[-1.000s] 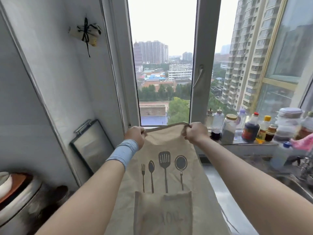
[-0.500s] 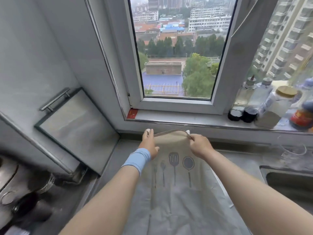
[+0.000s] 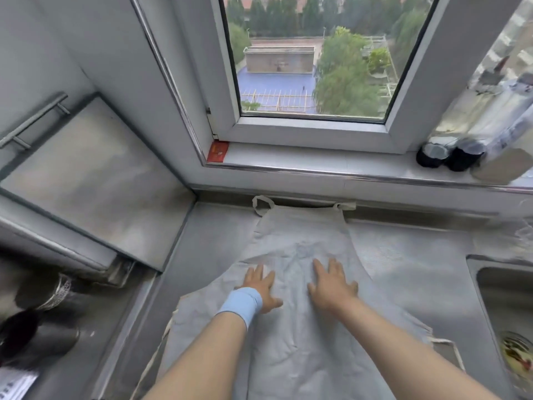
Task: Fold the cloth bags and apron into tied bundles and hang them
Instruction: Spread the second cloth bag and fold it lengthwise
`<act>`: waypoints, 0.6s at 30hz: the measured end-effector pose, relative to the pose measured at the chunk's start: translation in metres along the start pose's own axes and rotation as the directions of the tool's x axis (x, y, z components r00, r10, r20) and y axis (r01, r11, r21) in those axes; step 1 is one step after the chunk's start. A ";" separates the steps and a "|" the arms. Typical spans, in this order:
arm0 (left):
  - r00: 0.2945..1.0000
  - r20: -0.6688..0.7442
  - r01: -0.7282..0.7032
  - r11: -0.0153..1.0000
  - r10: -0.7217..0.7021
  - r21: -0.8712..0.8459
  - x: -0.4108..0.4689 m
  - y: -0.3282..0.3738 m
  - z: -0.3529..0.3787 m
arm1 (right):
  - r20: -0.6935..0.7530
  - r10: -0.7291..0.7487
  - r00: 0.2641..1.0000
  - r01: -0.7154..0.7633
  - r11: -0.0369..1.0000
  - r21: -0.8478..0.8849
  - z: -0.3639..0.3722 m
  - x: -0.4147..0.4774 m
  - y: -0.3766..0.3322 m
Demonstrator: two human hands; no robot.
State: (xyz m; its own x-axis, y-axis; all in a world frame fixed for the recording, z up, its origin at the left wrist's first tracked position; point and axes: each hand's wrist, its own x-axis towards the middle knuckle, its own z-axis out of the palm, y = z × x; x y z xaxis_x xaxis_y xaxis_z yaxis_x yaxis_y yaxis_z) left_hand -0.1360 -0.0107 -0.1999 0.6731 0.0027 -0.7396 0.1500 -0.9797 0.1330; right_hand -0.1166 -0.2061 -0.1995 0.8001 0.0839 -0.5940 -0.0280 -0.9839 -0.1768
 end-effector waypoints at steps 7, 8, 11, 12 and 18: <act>0.994 -0.110 0.009 0.993 0.004 0.120 0.022 -0.016 -0.016 | 0.003 -0.055 0.998 0.055 0.998 -0.025 -0.002 0.030 0.000; 0.984 -0.176 -0.004 0.988 0.031 0.153 0.025 -0.017 -0.024 | 0.002 -0.058 0.998 0.058 0.998 -0.040 -0.008 0.036 -0.001; 0.950 -0.299 -0.051 0.990 0.089 0.133 0.035 -0.017 -0.046 | -0.015 -0.046 0.999 0.045 0.997 -0.057 -0.020 0.044 -0.008; 0.950 -0.297 -0.073 0.994 0.093 0.078 0.038 -0.017 -0.053 | -0.039 -0.039 0.999 0.037 0.998 -0.053 -0.022 0.045 -0.012; 0.919 -0.383 -0.174 0.970 0.097 -0.171 0.051 -0.017 -0.097 | -0.375 0.104 0.921 -0.035 0.982 0.185 -0.049 0.050 -0.022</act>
State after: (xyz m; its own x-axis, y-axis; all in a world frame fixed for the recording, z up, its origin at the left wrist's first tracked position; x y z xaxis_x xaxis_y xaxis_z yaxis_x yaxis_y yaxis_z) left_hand -0.0338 0.0258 -0.1763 0.9101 -0.0160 -0.4140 0.1526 -0.9161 0.3708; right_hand -0.0467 -0.1883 -0.1865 0.9589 -0.0841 -0.2711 -0.1666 -0.9400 -0.2976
